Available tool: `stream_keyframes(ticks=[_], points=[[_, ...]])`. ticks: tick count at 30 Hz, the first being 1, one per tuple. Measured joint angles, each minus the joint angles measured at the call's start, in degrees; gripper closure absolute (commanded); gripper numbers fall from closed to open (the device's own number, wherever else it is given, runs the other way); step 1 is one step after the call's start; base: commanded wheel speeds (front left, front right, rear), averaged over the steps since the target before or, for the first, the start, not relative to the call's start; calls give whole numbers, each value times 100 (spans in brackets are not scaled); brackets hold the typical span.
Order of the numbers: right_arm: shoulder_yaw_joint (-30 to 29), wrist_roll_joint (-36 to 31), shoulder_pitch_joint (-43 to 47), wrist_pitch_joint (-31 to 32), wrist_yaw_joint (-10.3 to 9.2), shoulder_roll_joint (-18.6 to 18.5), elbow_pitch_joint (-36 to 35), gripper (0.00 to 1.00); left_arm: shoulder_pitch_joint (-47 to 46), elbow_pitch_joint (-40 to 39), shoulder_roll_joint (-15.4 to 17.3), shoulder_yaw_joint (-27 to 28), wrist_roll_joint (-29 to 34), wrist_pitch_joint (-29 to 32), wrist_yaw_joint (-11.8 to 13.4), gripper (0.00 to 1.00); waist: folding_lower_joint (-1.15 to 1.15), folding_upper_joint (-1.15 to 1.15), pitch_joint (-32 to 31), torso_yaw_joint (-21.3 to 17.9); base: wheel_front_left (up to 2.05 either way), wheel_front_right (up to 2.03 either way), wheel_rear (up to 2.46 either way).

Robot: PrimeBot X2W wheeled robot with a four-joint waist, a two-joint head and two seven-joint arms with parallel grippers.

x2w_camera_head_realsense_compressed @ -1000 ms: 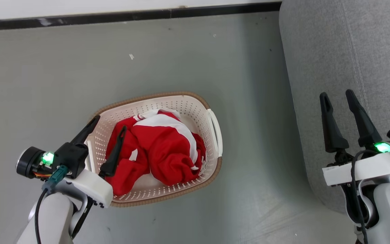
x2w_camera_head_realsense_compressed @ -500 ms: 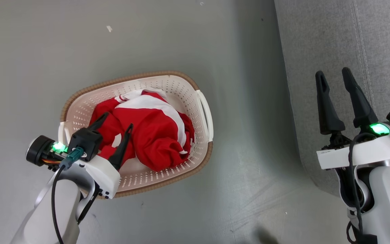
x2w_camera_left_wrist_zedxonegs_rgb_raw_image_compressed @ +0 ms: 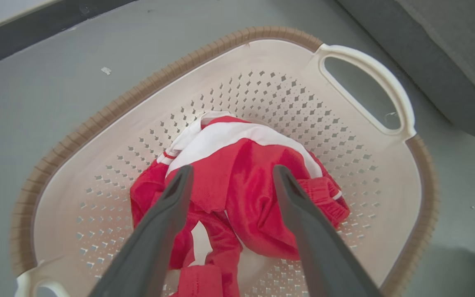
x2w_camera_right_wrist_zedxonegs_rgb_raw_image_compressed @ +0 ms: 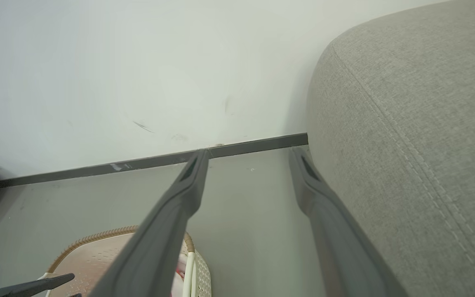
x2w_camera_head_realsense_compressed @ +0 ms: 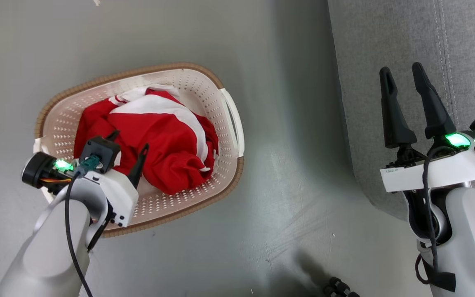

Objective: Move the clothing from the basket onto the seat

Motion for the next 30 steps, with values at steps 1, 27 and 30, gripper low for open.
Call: stream_keyframes(ticks=[1,27,30], points=[[19,8,-28,0,0,5,0,0,-59,35,3,-2,0,43,0,0,0,0,43,-24,0,0,0],[420,717,-749,0,0,33,-78,0,-1133,1085,243,57,172,568,-25,0,0,0,1015,-635,0,0,0],[461,786,-792,0,0,33,-79,0,-1215,1229,283,55,214,711,-8,0,0,0,1102,-706,0,0,0]])
